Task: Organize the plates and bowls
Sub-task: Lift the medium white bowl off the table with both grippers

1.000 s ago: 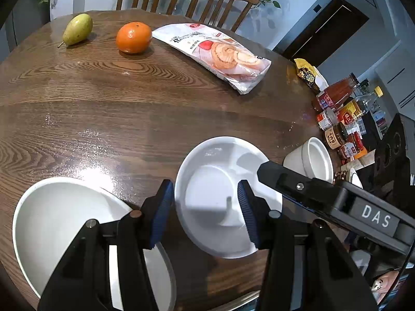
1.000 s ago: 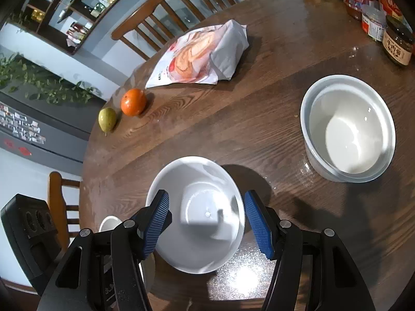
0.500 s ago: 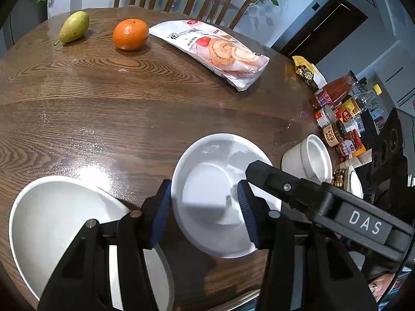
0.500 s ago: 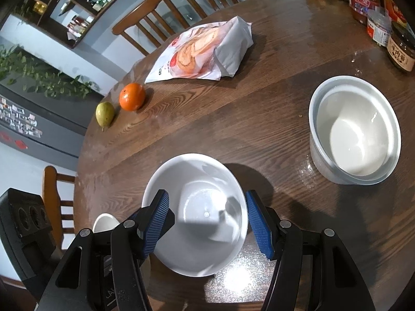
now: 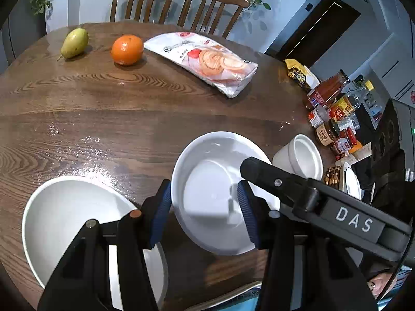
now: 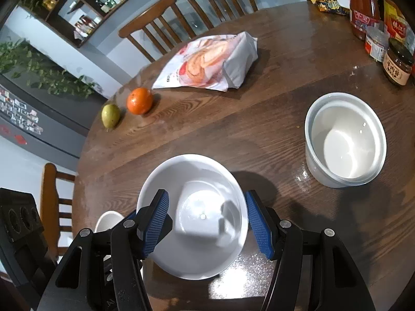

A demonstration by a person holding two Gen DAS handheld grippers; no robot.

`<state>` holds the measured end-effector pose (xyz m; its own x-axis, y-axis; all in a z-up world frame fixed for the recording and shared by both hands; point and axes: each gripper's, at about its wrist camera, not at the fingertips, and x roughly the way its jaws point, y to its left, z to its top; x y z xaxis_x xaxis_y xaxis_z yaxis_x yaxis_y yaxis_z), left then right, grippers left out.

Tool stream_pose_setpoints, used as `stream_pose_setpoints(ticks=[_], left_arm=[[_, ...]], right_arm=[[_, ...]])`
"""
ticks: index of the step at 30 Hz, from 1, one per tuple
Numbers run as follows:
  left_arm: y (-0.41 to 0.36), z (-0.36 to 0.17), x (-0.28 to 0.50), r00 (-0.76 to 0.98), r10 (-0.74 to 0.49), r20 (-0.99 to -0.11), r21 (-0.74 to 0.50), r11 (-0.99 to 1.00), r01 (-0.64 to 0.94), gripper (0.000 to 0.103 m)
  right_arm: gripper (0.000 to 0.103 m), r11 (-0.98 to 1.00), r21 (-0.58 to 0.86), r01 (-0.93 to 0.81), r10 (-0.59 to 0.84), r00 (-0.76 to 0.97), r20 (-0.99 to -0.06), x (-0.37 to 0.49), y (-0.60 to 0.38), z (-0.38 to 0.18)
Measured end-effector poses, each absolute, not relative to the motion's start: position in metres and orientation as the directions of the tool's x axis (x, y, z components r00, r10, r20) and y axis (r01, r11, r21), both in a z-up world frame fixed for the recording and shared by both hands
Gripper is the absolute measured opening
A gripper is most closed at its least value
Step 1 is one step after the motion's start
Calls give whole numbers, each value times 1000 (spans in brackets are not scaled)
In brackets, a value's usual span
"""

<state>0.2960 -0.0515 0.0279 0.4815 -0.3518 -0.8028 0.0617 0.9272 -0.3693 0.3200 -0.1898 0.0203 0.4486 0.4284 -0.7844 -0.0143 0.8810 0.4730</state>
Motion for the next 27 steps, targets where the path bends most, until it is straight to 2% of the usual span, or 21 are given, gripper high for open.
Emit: stream_pose_setpoints(ticks=[27], left_arm=[[-52,89,248,640,-328,-695,-332,936,118,51]], right_arm=[[64,888,445,-117,416,619,-667,273,-183,85]])
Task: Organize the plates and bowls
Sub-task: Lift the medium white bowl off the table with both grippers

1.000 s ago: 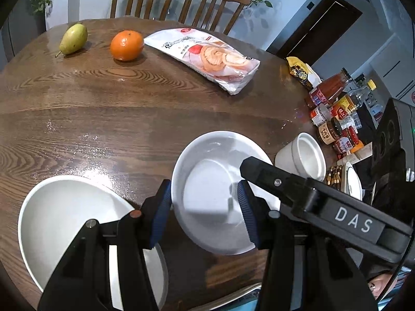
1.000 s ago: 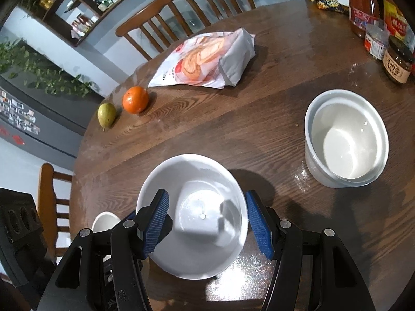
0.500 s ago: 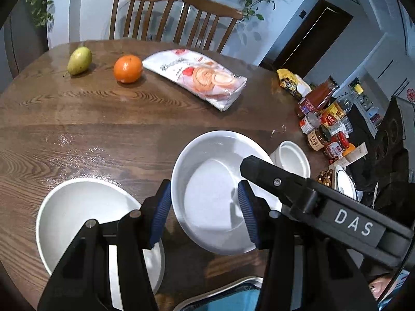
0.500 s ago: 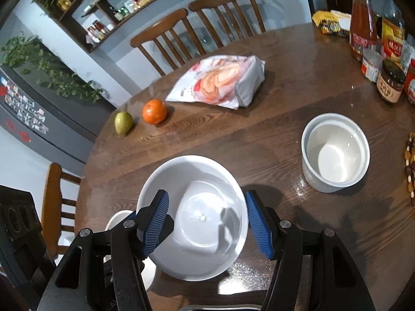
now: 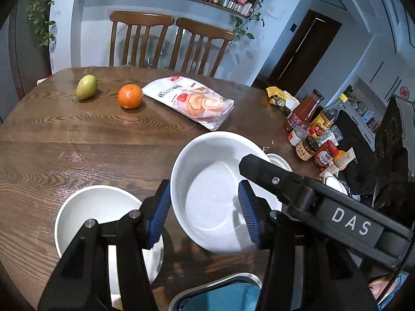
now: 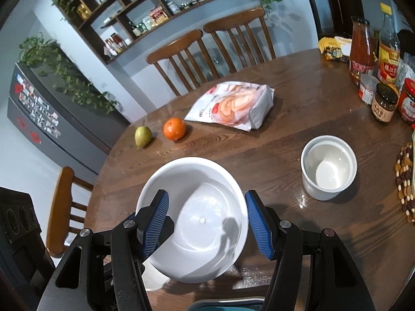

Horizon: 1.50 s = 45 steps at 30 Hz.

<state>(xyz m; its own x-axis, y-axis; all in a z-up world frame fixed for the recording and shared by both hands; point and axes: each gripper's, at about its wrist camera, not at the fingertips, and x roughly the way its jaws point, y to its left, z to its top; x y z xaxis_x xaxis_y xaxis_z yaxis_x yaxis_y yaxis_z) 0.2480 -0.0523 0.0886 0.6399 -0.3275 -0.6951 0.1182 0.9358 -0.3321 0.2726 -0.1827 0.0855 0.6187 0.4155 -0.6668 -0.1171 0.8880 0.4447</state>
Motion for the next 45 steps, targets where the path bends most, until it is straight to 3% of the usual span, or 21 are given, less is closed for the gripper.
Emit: stream_pose_setpoints(ticks=[45], left_arm=[[-50,109,217,689,-310,-655,-305,943,133,56]], right_arm=[[64,892,419,-167,412,680,-606,246,-173,109]])
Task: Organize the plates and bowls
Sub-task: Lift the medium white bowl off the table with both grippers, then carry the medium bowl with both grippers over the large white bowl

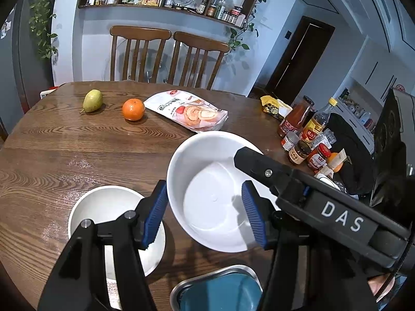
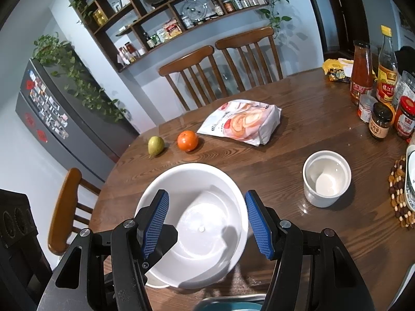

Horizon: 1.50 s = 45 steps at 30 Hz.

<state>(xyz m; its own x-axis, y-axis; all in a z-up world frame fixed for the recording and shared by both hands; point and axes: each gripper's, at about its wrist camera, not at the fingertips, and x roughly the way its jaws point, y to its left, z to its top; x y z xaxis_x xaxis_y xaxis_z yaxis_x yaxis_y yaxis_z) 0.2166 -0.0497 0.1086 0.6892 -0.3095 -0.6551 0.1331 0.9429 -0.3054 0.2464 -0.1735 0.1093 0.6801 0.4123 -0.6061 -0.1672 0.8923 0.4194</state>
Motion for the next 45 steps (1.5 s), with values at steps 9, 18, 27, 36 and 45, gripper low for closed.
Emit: stream_pose_setpoints(ticks=[9,18,27,36,45], left_arm=[[-50,109,215,691,-299,-658,-299,946,125,56],[-47,108,213,691,-295,-660,-297,947,120,56],[-38,104,208,694,-277,-665,-290,951,102,60],[-30,102,202,693,-256,-674,-280,957,81,60],[-22,99,201,687,-231,-689,-272,961,50,60]], right_arm=[[64,891,421,-171,417,676,-607,246,-170,110],[64,893,417,-171,414,676,-609,248,-169,109],[64,889,412,-201,435,652,-620,248,-157,105],[64,890,398,-223,440,645,-625,246,-147,104],[64,881,413,-232,459,635,-622,249,-138,98]])
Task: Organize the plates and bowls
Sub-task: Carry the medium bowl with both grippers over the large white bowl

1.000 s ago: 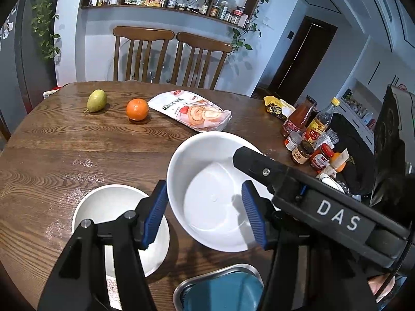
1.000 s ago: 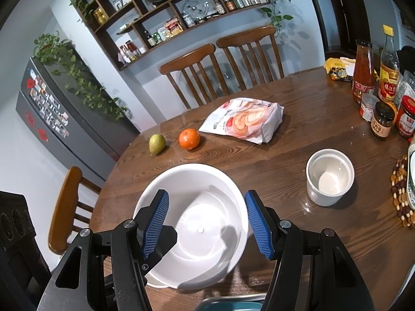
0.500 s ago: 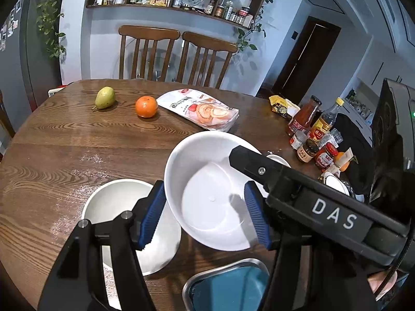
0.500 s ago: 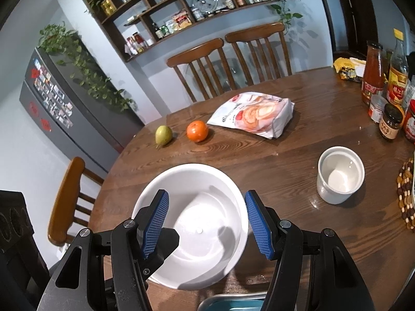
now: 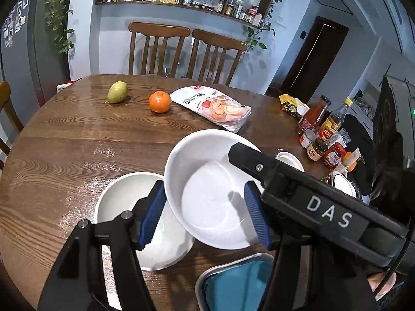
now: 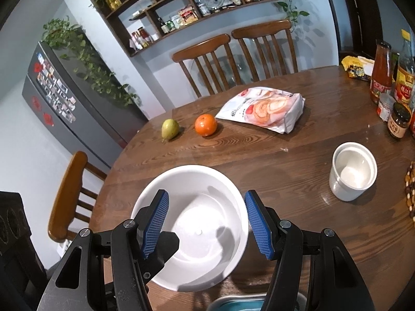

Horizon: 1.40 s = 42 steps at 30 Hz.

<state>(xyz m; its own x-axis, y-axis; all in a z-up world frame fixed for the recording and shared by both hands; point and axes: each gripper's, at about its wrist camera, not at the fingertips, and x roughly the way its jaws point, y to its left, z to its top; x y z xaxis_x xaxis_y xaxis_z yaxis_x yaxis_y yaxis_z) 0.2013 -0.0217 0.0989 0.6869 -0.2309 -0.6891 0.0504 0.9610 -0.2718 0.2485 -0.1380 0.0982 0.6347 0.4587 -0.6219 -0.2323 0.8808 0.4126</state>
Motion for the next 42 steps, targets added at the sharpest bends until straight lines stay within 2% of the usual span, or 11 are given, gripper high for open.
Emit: stream_pose_setpoints(ticks=[27,33,42], left_arm=[[4,77,209,609,-177,-773,-229,973,-8,63],[13,67,208,590,-150,-794,-199,980,-18,71],[22,49,217,546,-97,-832,-145,988,-46,72]], right_arm=[[64,859,438,-264,509,529,-680,260,-103,69],[64,844,444,-301,537,478,-695,261,-88,59],[64,848,407,-339,527,461,-714,263,-71,48]])
